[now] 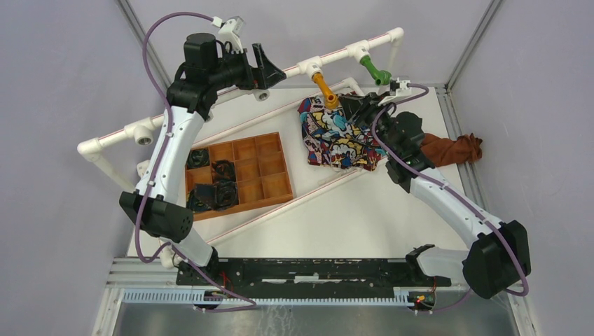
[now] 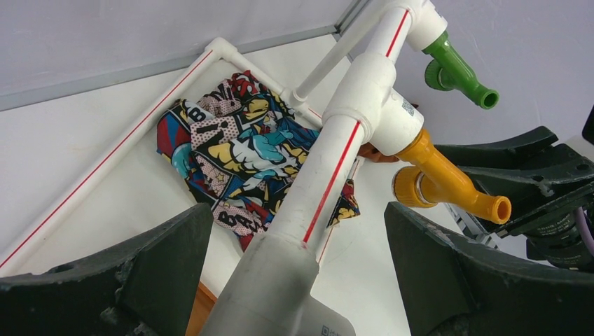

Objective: Install the water faucets
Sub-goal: Screw the water faucet onto the adaptor.

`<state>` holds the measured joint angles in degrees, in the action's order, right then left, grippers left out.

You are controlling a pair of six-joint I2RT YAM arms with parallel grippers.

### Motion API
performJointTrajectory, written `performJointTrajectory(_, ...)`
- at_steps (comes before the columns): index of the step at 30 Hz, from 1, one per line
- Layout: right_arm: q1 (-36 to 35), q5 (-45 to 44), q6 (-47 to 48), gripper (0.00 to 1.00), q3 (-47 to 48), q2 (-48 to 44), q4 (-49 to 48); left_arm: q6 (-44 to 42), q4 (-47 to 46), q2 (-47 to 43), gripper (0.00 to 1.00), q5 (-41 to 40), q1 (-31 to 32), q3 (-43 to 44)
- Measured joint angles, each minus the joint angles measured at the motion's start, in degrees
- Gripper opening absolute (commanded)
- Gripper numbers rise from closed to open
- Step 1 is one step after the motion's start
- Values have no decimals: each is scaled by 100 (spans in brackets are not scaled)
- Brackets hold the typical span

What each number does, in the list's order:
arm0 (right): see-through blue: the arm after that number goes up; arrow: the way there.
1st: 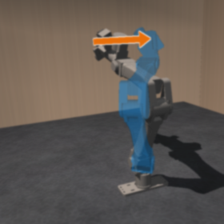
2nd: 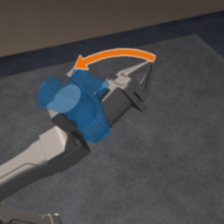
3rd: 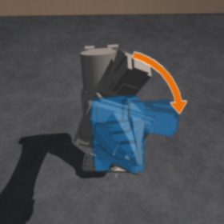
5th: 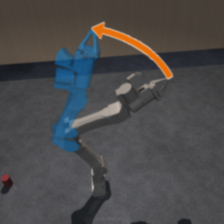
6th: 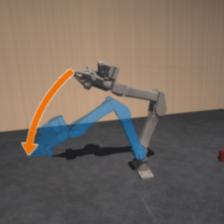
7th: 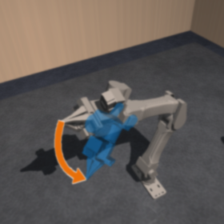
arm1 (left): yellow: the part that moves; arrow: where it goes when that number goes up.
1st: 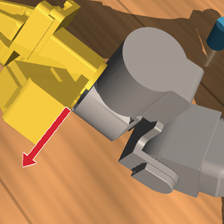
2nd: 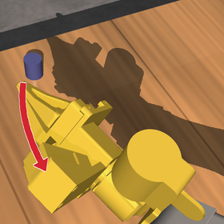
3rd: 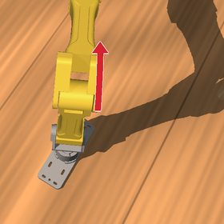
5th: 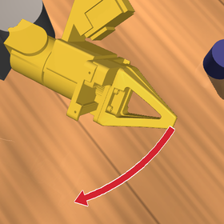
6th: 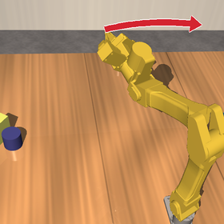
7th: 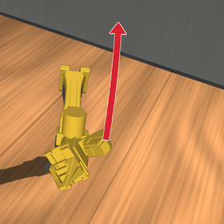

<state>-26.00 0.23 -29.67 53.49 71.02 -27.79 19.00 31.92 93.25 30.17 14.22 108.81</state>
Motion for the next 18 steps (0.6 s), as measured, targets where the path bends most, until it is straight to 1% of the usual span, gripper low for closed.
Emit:
performJointTrajectory(7, -13, 372, 37, 45, -66, 20, -177, 0, -190, 0, 100, 9, 0, -101)
performJointTrajectory(14, -170, 232, 273, 45, 11, 138, -337, 0, -369, -20, 100, 2, -13, -186)
performJointTrajectory(16, -223, 146, 339, 46, 76, 157, -337, -2, -367, -20, 100, 7, -15, -195)
performJointTrajectory(18, -291, 0, 472, 53, 101, 140, -317, 0, -363, -22, 100, 22, -15, -197)
